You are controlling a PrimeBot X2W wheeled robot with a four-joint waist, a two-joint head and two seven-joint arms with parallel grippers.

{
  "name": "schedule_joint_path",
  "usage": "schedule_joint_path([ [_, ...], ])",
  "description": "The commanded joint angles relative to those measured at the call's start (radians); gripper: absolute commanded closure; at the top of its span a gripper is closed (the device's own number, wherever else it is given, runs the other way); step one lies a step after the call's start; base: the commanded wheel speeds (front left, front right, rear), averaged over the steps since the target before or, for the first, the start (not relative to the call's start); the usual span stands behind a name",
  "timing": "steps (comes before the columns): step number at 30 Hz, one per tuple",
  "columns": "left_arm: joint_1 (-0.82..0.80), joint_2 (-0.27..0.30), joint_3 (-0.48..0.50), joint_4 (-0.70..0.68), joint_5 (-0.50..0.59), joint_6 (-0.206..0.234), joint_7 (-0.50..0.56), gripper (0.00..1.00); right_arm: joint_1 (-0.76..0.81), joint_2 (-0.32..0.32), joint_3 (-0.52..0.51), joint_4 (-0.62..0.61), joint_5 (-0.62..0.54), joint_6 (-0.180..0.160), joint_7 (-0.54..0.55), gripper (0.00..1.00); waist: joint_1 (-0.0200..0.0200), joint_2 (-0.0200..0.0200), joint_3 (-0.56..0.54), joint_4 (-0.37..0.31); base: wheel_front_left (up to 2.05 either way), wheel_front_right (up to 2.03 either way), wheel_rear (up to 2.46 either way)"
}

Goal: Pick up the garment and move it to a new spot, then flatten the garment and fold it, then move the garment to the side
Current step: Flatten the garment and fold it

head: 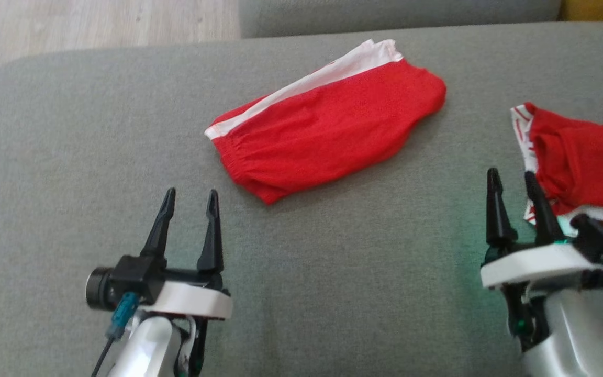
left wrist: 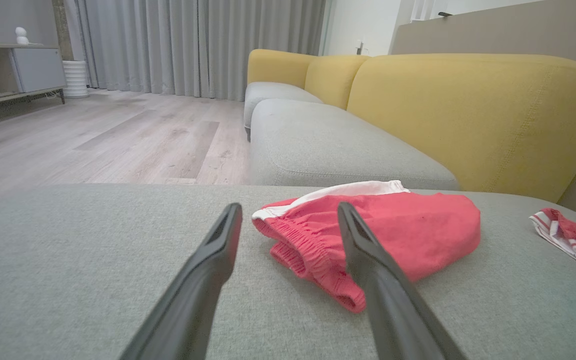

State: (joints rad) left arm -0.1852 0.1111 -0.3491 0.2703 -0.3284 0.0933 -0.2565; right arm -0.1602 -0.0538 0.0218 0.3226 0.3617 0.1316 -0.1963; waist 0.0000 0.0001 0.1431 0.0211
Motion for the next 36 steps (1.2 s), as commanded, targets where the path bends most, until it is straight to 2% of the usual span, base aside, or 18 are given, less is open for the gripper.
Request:
schedule_joint_path([
  [1, -0.059, -0.002, 0.044, -0.027, 0.014, -0.009, -0.005, 0.00, -0.065, 0.003, 0.013, -0.044, -0.023, -0.001, 0.012, 0.00, 0.0000, -0.0001, 0.027, 0.018, 0.00, 0.00, 0.00],
  [9, -0.120, -0.032, 0.051, -0.023, 0.053, -0.044, -0.005, 0.00, -0.260, -0.021, -0.043, -0.018, -0.132, -0.001, 0.210, 0.00, 0.0000, -0.0001, 0.137, 0.089, 0.00, 0.00, 0.00],
  [15, -0.169, -0.052, 0.039, -0.015, 0.066, -0.064, -0.005, 0.00, -0.488, -0.083, -0.109, 0.162, -0.160, -0.001, 0.377, 0.00, 0.0000, -0.0001, 0.214, 0.162, 0.00, 0.00, 0.00],
  [21, -0.198, -0.059, 0.023, -0.013, 0.060, -0.069, -0.005, 0.00, -0.622, -0.139, -0.128, 0.346, -0.199, -0.001, 0.463, 0.00, 0.0000, -0.0001, 0.251, 0.214, 0.00, 0.00, 0.00],
  [26, -0.214, -0.060, 0.004, -0.018, 0.043, -0.063, -0.005, 0.00, -0.673, -0.174, -0.065, 0.471, -0.210, -0.001, 0.525, 0.00, 0.0000, -0.0001, 0.267, 0.236, 0.00, 0.00, 0.00],
  [31, -0.230, -0.061, -0.010, -0.024, 0.027, -0.049, -0.005, 0.00, -0.691, -0.215, 0.070, 0.538, -0.185, -0.001, 0.570, 0.00, 0.0000, -0.0001, 0.275, 0.244, 0.00, 0.00, 0.00],
  [32, -0.231, -0.061, -0.011, -0.025, 0.027, -0.047, -0.005, 0.00, -0.692, -0.221, 0.098, 0.544, -0.170, -0.001, 0.577, 0.47, 0.0000, -0.0001, 0.275, 0.243, 0.00, 0.00, 0.00],
  [33, -0.231, -0.061, -0.011, -0.025, 0.027, -0.047, -0.005, 0.00, -0.692, -0.221, 0.098, 0.544, -0.170, -0.001, 0.577, 0.47, 0.0000, -0.0001, 0.275, 0.243, 0.00, 0.00, 0.00],
  [34, -0.232, -0.061, -0.011, -0.025, 0.027, -0.044, -0.005, 0.00, -0.694, -0.228, 0.123, 0.547, -0.155, -0.001, 0.580, 1.00, 0.0000, -0.0001, 0.275, 0.241, 0.00, 0.00, 0.00],
  [36, -0.233, -0.061, -0.008, -0.026, 0.028, -0.040, -0.005, 0.00, -0.698, -0.247, 0.163, 0.545, -0.125, -0.001, 0.574, 1.00, 0.0000, -0.0001, 0.272, 0.232, 0.00, 0.00, 0.00],
])
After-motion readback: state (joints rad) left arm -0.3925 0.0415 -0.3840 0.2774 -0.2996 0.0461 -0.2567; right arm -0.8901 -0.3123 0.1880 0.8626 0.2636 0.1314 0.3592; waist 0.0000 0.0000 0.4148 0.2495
